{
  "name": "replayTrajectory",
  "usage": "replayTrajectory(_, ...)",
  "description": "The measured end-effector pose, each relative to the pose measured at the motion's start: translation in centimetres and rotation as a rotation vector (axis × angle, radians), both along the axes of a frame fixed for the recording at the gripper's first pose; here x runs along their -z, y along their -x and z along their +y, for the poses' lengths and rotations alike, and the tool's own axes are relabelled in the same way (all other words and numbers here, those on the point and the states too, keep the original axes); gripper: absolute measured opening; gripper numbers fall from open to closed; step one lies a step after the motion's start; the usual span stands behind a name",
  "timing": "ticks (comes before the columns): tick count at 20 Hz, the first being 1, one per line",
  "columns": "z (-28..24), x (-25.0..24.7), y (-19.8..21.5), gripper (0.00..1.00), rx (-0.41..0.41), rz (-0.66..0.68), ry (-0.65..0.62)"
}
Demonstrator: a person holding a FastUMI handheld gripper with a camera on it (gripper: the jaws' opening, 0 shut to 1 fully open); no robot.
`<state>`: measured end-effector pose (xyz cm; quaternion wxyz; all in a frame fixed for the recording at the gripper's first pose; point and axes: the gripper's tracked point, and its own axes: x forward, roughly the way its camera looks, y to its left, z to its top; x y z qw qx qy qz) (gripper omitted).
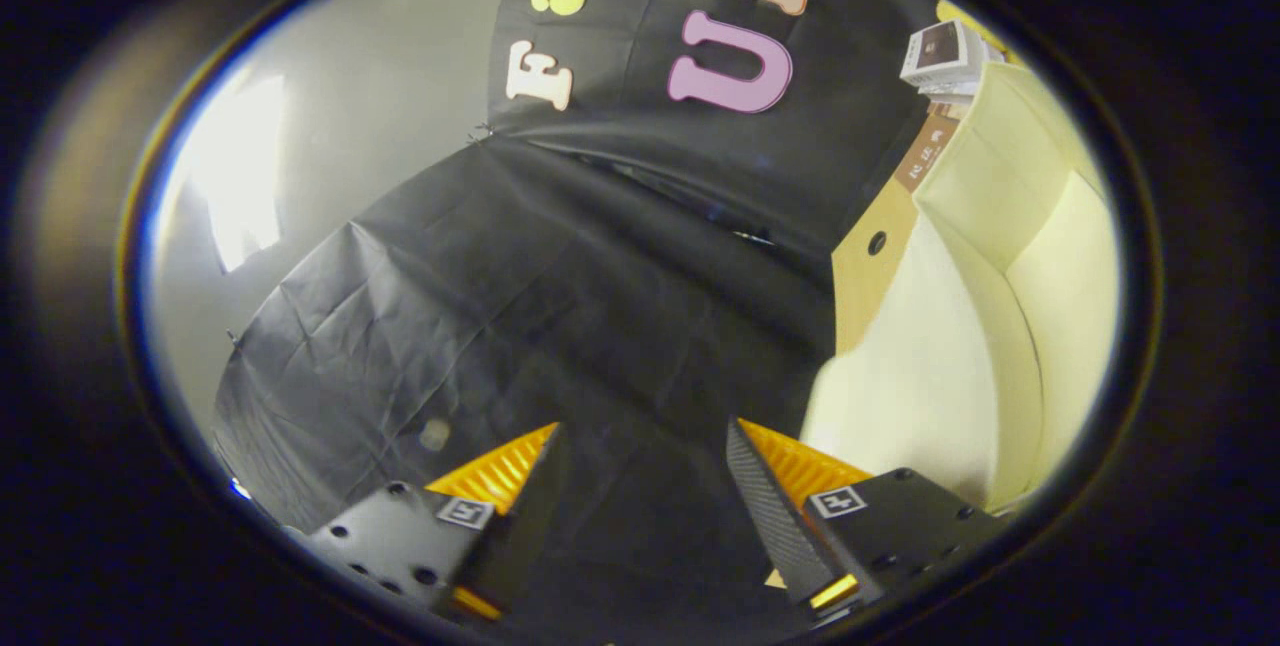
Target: Open the storage box then place both shoes into the box .Put the left shoe in first, then the right shoe, with the right side of both shoes facing outward in a uniform manner.
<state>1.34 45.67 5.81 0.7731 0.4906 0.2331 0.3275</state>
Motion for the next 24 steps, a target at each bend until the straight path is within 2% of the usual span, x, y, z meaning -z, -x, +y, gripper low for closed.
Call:
replayTrajectory(1,-1.0,-0.4,-0.3,0.99,0.026,-0.015,0.039)
replayTrajectory(3,-4.5,0.0,-1.2,0.99,0.099,-0.043,0.175)
replayTrajectory(7,-14.3,2.2,-2.0,1.00,0.280,-0.061,0.556)
replayTrajectory(9,-18.6,2.7,-2.3,1.00,0.348,-0.048,0.689)
replayTrajectory(19,-37.0,3.4,-4.1,0.99,0.598,-0.013,1.030)
replayTrajectory(21,-40.6,4.9,-3.5,0.99,0.613,0.050,1.126)
replayTrajectory(24,-44.1,7.3,-2.4,0.99,0.591,0.135,1.239)
